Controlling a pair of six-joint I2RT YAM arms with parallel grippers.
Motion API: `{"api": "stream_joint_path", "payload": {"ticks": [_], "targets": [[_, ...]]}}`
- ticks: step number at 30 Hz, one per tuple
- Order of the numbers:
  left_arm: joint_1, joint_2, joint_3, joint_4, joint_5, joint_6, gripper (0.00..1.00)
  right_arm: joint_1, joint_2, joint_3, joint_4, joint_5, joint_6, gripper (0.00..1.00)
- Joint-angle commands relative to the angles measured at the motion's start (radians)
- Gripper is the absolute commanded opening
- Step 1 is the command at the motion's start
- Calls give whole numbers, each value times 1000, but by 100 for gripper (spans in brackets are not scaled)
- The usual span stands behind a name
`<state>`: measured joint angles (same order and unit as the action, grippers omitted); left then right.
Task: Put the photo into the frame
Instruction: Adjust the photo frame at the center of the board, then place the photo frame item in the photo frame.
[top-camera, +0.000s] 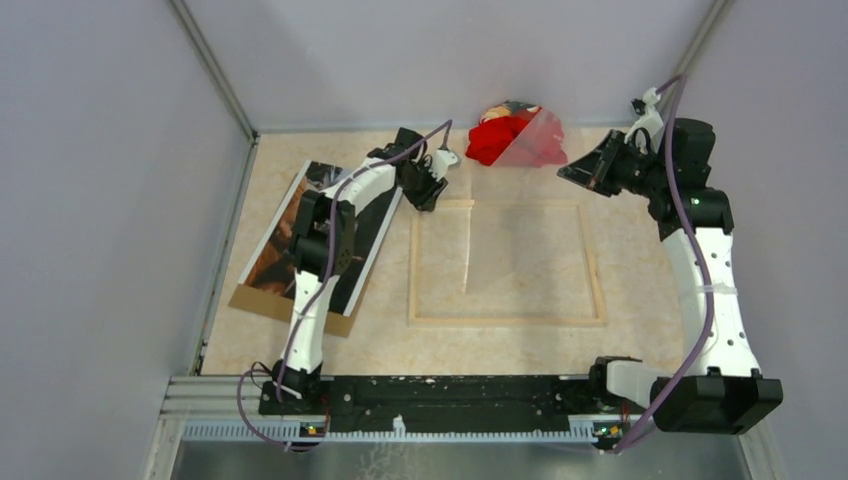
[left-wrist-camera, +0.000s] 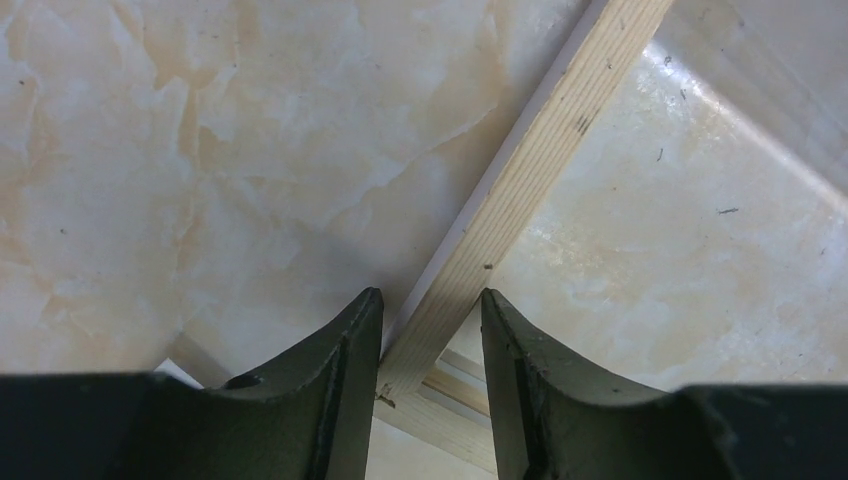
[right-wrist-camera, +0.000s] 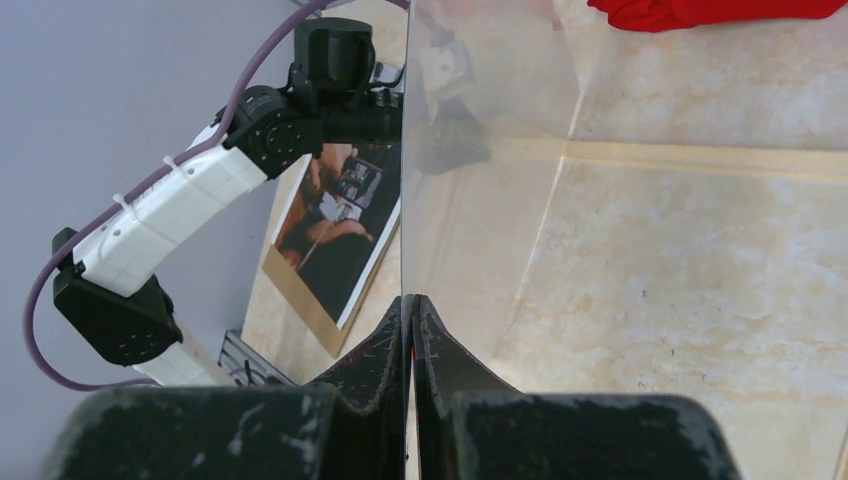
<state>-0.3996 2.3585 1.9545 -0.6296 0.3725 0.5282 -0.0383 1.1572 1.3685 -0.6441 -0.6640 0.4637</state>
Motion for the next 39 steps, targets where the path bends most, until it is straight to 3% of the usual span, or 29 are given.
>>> {"api": "stream_joint_path", "payload": {"ticks": [1,6,10,14,21,25,29,36,39], "targets": [[28,-6,-117,-79,-100,-76,55,-20,9,44,77,-50,7,0],[28,-78,-186,26,-106,-30,87,-20,-1,0,138,-97,57,0],[41,-116,-116,3,-121,-29,96,-20,-10,-37,181,-137,95,0],[75,-189,-109,-55,-80,-77,98,-6,-27,-67,228,-162,141,0],[82,-412,-441,-40,60,-154,99,25,-49,-81,265,-164,183,0],[112,-497,-492,-51,148,-192,99,80,-37,-81,315,-166,227,0],[140,-536,-491,-75,195,-207,99,133,-23,-71,348,-161,260,0],[130,-536,-684,-1,324,-316,95,147,-34,-75,372,-177,293,0],[169,-522,-695,22,368,-342,92,147,-32,-92,390,-196,309,0]]}}
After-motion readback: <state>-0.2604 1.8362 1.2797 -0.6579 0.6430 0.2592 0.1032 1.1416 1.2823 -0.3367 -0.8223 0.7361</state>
